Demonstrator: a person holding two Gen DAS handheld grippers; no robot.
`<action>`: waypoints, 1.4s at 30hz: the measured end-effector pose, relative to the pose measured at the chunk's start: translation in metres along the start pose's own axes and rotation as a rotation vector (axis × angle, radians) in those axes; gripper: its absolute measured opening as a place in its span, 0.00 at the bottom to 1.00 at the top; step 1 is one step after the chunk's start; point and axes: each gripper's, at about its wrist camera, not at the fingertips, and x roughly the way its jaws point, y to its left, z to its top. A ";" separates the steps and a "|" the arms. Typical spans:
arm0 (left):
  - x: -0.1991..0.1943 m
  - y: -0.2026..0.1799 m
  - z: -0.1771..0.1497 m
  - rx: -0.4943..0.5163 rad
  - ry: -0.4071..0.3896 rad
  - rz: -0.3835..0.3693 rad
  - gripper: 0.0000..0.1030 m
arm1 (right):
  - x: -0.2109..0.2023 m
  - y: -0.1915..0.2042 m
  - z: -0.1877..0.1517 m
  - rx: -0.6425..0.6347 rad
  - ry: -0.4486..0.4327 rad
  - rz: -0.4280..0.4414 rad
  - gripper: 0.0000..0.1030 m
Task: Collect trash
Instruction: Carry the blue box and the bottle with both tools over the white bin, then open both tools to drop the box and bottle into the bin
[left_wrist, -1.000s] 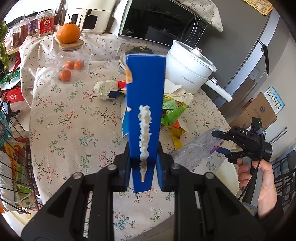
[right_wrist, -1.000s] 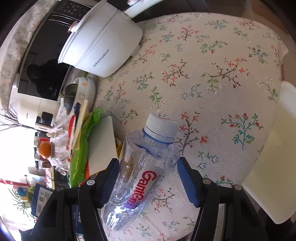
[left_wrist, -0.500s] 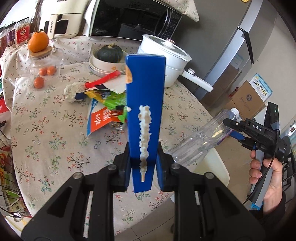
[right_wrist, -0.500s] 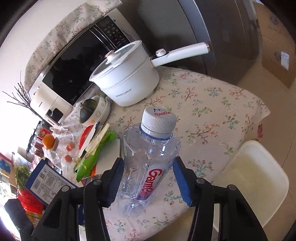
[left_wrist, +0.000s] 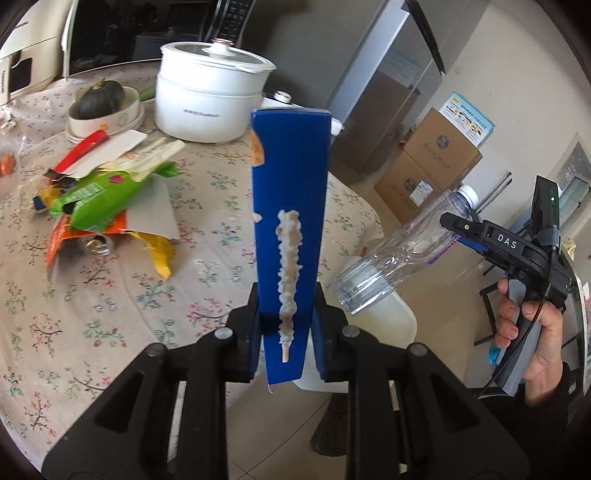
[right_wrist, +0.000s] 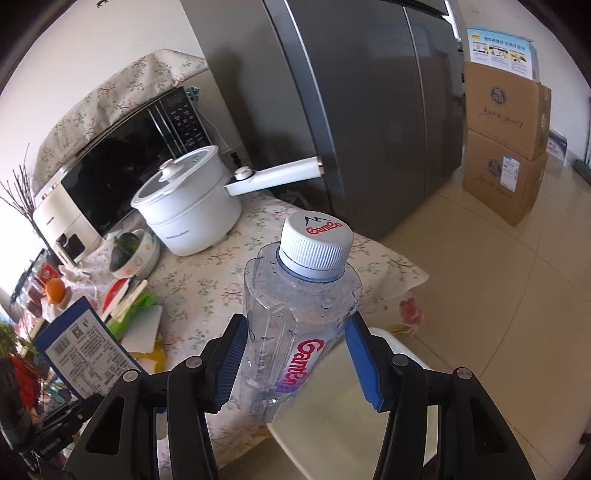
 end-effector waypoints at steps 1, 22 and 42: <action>0.006 -0.009 -0.001 0.019 0.006 -0.014 0.24 | 0.000 -0.008 -0.002 0.000 0.003 -0.018 0.54; 0.134 -0.110 -0.048 0.301 0.152 -0.017 0.25 | 0.025 -0.110 -0.049 0.017 0.137 -0.217 0.54; 0.099 -0.086 -0.031 0.315 0.091 0.106 0.80 | 0.042 -0.099 -0.052 -0.019 0.172 -0.239 0.55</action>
